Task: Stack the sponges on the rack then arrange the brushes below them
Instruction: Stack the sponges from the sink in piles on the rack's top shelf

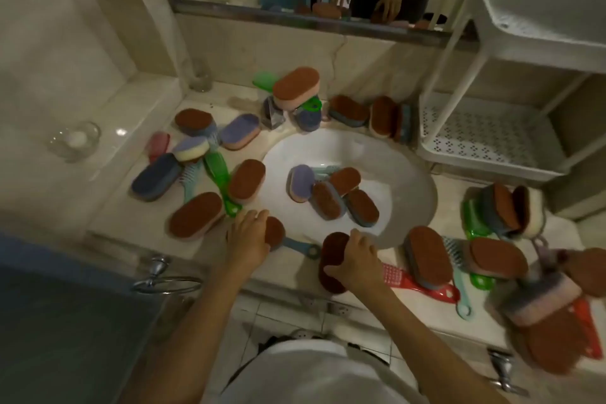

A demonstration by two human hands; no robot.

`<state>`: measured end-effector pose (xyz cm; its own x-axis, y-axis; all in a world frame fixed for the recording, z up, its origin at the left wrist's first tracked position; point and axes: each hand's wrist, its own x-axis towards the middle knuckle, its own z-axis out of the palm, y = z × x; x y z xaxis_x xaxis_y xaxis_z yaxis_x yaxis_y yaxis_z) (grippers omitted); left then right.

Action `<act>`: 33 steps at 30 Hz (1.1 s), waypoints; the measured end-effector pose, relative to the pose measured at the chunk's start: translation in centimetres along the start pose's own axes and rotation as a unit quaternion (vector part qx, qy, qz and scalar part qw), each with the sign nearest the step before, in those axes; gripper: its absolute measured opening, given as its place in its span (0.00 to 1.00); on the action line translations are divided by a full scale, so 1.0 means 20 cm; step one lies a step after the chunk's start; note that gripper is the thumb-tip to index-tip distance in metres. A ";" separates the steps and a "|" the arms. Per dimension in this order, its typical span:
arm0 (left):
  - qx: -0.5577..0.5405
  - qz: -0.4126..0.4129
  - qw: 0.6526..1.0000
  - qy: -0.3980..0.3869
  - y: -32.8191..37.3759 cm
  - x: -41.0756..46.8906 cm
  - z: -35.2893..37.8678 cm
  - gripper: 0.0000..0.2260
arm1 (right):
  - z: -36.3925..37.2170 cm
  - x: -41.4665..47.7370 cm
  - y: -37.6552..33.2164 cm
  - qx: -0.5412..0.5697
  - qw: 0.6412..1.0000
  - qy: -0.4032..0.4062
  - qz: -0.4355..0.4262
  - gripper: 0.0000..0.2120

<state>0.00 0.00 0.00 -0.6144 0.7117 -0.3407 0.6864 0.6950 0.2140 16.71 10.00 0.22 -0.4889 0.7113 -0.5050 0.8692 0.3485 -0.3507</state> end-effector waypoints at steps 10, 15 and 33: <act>0.074 -0.025 0.996 -0.037 -0.02 0.05 0.01 0.31 | 0.05 0.02 -0.05 0.053 0.997 0.036 0.039 0.40; 0.030 -0.025 0.999 -0.027 -0.04 0.03 0.01 0.29 | 0.05 0.05 -0.07 0.085 0.994 0.058 0.042 0.29; -0.289 0.003 0.956 0.051 0.29 0.16 -0.57 0.23 | -0.53 0.10 -0.23 0.376 0.907 0.184 -0.036 0.13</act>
<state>-2.37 7.55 10.52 -0.6660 0.7020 -0.2525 0.3796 0.6102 0.6953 12.62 16.26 9.22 -0.3640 0.9072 -0.2110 0.4720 -0.0156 -0.8814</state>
